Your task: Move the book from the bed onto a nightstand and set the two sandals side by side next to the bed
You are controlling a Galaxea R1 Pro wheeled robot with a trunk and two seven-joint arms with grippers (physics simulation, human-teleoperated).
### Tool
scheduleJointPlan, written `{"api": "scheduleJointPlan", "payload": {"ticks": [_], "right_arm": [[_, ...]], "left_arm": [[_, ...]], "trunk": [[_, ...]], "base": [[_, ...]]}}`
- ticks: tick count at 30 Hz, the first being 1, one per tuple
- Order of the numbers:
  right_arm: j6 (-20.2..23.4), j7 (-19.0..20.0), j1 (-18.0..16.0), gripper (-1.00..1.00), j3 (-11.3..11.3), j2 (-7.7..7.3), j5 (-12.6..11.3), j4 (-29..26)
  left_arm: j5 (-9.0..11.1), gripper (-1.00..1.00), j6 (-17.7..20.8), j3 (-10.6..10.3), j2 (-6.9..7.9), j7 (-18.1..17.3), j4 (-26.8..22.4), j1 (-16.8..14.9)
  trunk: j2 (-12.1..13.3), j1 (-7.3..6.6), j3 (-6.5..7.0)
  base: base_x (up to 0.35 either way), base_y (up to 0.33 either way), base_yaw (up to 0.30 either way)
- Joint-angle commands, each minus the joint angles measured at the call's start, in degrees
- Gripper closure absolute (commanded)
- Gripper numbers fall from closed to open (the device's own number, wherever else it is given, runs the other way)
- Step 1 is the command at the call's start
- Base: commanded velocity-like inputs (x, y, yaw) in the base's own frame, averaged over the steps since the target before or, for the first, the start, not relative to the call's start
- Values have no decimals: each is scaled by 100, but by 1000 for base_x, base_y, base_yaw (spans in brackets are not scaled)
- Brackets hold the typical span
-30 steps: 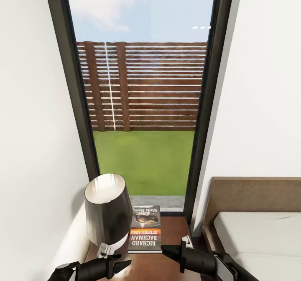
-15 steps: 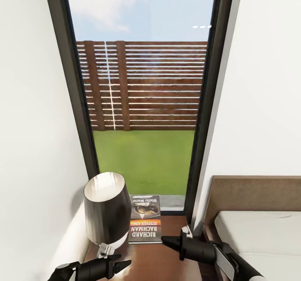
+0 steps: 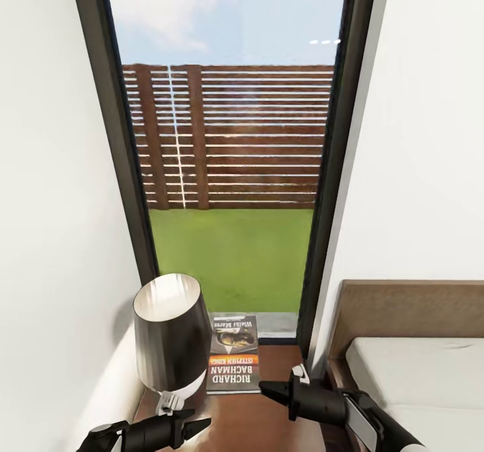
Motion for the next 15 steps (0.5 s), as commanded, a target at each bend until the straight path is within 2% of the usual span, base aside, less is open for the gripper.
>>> {"api": "scheduleJointPlan", "payload": {"ticks": [1, 8, 14, 15], "right_arm": [[47, -9, -6, 100, 28, -4, -55, 5], [32, -613, -6, 100, 43, 46, -42, 38], [26, -697, -6, 100, 46, 51, -35, 40], [26, -700, -6, 100, 43, 47, -35, 39]], "left_arm": [[-49, -100, 60, 47, -7, -43, -8, -4], [-49, -100, 72, 39, -15, -72, -2, -4], [-50, -100, 91, 17, -27, -237, -13, -4], [-53, -100, 91, 12, -28, -383, -21, -4]], "trunk": [[-47, 23, -26], [-328, 177, -152], [-569, 309, -259], [-609, 331, -277]], "base": [[0, 0, 0], [0, 0, 0], [0, 0, 0], [0, 0, 0]]}}
